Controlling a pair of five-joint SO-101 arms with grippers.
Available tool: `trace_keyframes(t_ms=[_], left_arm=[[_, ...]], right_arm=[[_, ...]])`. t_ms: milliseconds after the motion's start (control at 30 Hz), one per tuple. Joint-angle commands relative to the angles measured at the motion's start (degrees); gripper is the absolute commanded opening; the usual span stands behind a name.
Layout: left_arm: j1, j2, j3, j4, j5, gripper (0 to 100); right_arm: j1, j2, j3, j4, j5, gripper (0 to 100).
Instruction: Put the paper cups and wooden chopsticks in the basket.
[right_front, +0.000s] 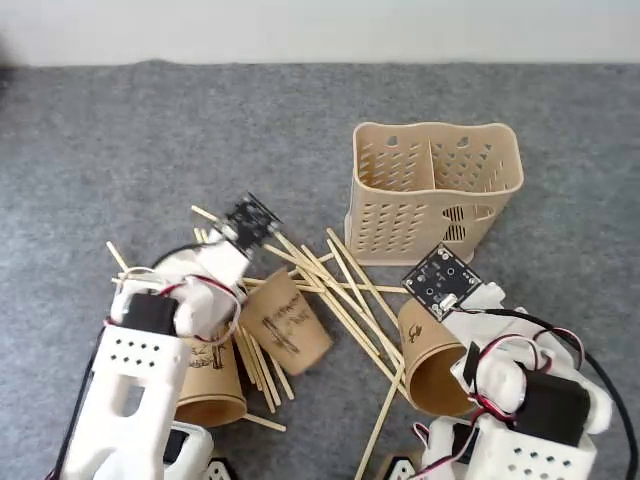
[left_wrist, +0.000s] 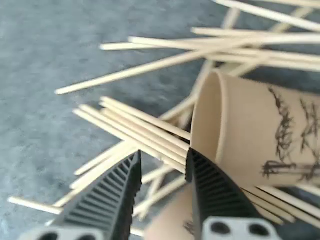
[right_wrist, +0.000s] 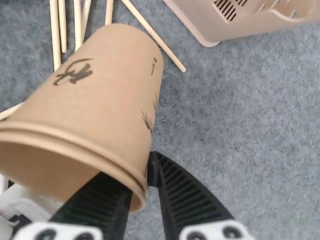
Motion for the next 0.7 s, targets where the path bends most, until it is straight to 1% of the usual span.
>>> trace_keyframes(t_ms=[0,100,167,267,333,467,667], left_arm=[[7.21,-1.93,-5.32,7.56,0.35,14],[12.92,-1.93,-9.27,12.57,2.81,14],[15.74,-1.93,-11.30,14.51,5.19,14],[18.90,-1.93,-13.49,16.62,7.21,14],[20.92,-1.93,-14.46,17.49,8.09,14],[25.41,-1.93,-14.99,17.23,11.08,14],[32.44,-1.41,-14.55,11.52,16.44,15]], right_arm=[[0.75,0.66,-0.88,1.36,0.62,0.9],[0.84,0.66,-0.88,1.36,0.62,0.9],[1.27,0.66,-0.88,1.36,0.62,0.9],[4.35,0.66,-0.88,1.19,0.79,0.9],[6.55,0.66,-0.88,1.27,2.90,0.9],[11.74,0.66,-0.97,0.75,6.59,0.9],[16.92,0.66,-0.97,0.75,8.70,0.9]])
